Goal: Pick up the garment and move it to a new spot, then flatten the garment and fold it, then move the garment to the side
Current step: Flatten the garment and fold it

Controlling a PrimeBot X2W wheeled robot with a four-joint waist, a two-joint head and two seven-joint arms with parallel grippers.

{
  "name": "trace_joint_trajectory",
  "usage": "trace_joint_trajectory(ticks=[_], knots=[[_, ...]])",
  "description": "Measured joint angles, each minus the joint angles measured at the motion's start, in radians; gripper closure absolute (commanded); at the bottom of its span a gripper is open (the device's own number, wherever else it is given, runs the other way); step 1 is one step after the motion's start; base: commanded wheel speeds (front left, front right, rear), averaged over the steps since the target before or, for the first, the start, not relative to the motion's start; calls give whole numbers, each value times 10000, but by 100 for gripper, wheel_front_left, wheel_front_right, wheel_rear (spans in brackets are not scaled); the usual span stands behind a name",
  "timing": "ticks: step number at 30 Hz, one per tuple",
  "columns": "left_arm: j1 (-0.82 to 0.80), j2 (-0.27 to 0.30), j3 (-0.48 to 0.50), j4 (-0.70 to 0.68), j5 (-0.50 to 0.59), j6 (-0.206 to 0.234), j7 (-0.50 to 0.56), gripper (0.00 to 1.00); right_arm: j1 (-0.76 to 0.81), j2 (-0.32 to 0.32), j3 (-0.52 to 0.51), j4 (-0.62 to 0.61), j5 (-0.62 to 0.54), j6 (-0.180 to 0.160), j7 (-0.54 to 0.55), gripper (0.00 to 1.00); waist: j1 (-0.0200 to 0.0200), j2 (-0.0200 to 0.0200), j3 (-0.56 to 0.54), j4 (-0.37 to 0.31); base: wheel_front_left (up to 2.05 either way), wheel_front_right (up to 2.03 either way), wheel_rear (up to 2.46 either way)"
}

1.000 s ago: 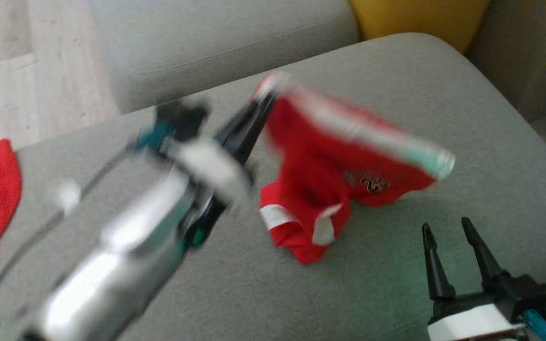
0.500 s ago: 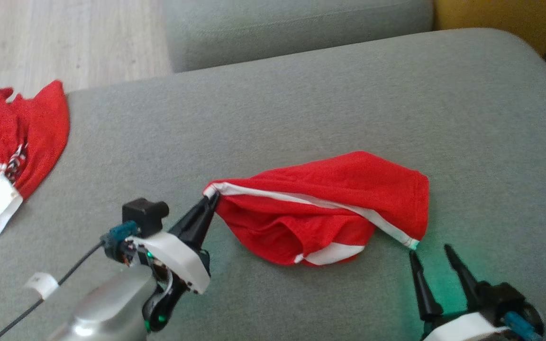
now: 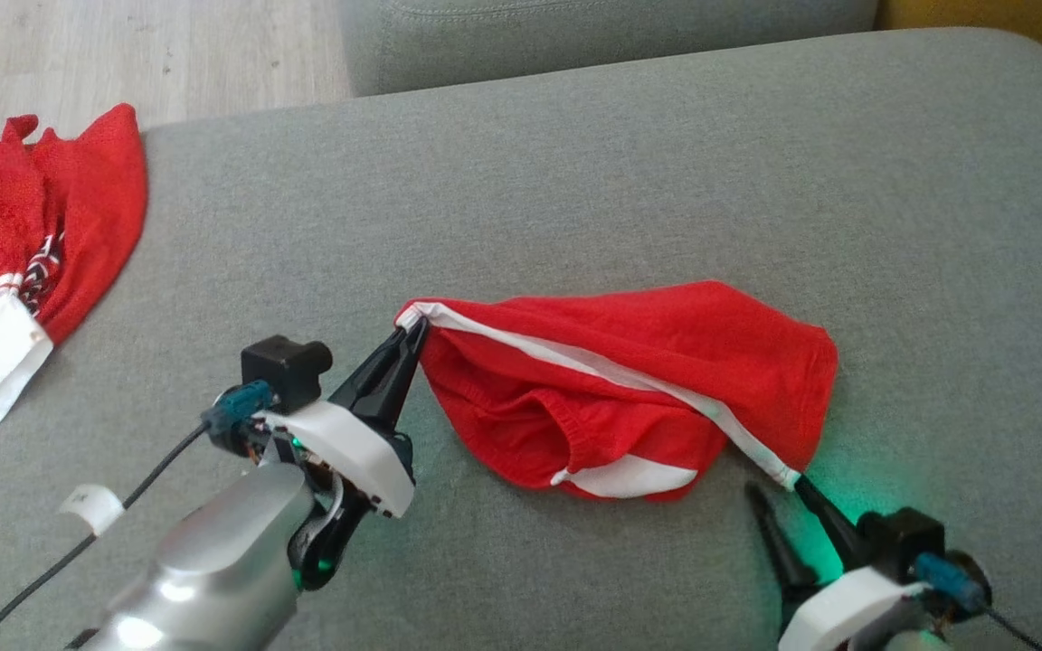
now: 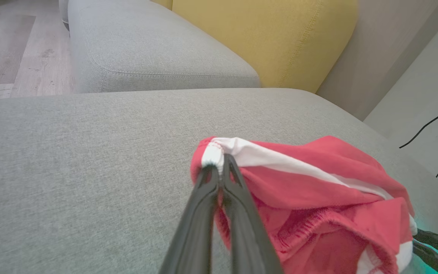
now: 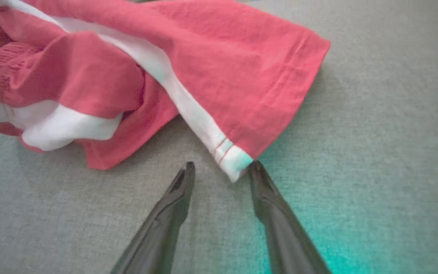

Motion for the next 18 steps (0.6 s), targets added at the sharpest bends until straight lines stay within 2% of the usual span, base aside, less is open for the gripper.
trace_joint_trajectory(ticks=[1,2,3,4,11,18], knots=[[-20,-31,0,19,0,-6,-17,100,-81,-33,0,0,8,0,0,59,0,0,15,5,0,0,0],[-47,-50,0,35,0,-8,-17,100,-161,-40,-4,-21,8,0,0,74,0,0,23,2,0,0,0],[-79,-52,2,52,0,-10,-17,100,-236,-40,-10,-73,6,0,0,93,0,0,26,-7,0,0,0],[-107,-52,6,65,0,-10,-23,100,-265,-38,-46,-178,-8,0,0,100,0,0,24,-19,0,0,0],[-122,-38,44,123,385,-54,-125,100,-182,-77,-391,-874,-284,0,0,100,-2,0,-227,-134,0,0,0],[-154,485,347,-633,1580,102,-205,100,-232,-337,-1697,-2834,-566,0,0,100,-1,0,-617,-453,0,0,0]])
